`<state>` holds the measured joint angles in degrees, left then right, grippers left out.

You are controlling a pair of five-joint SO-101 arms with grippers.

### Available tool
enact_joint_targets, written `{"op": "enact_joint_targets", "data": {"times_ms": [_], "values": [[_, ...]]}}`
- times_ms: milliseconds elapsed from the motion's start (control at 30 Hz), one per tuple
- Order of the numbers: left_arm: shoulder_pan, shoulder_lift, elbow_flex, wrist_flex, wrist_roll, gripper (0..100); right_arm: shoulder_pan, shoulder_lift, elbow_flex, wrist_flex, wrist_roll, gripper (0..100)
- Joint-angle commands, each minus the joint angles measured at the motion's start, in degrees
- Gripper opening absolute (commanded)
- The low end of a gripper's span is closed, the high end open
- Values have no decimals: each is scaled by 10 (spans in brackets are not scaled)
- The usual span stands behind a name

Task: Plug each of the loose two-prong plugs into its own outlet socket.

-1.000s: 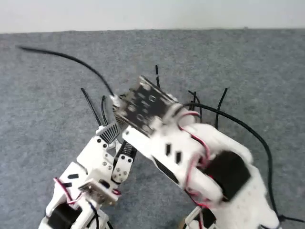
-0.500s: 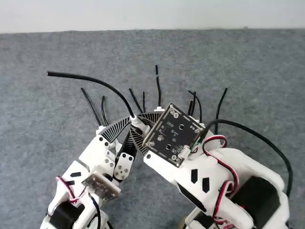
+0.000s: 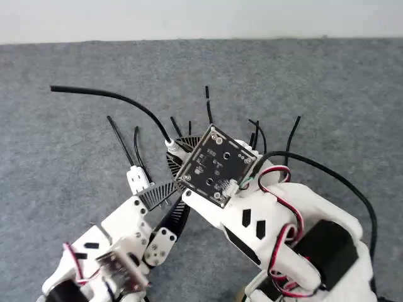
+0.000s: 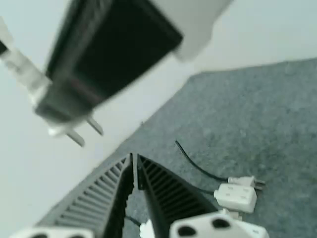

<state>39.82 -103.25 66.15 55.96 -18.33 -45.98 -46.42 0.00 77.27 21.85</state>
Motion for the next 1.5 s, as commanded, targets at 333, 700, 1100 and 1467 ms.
{"op": "enact_joint_targets", "data": {"times_ms": [333,700,1100,1467], "values": [[63,-6,-47,-38,5,16,-7,5,-21,-8,4,8],[31,-8,-19,-56,-11,16,-49,1,-22,54,8,8],[-33,-10,36,-92,-14,16,-51,-59,-3,100,5,8],[-34,-10,73,-90,-11,16,-45,-141,135,55,8,8]]}}
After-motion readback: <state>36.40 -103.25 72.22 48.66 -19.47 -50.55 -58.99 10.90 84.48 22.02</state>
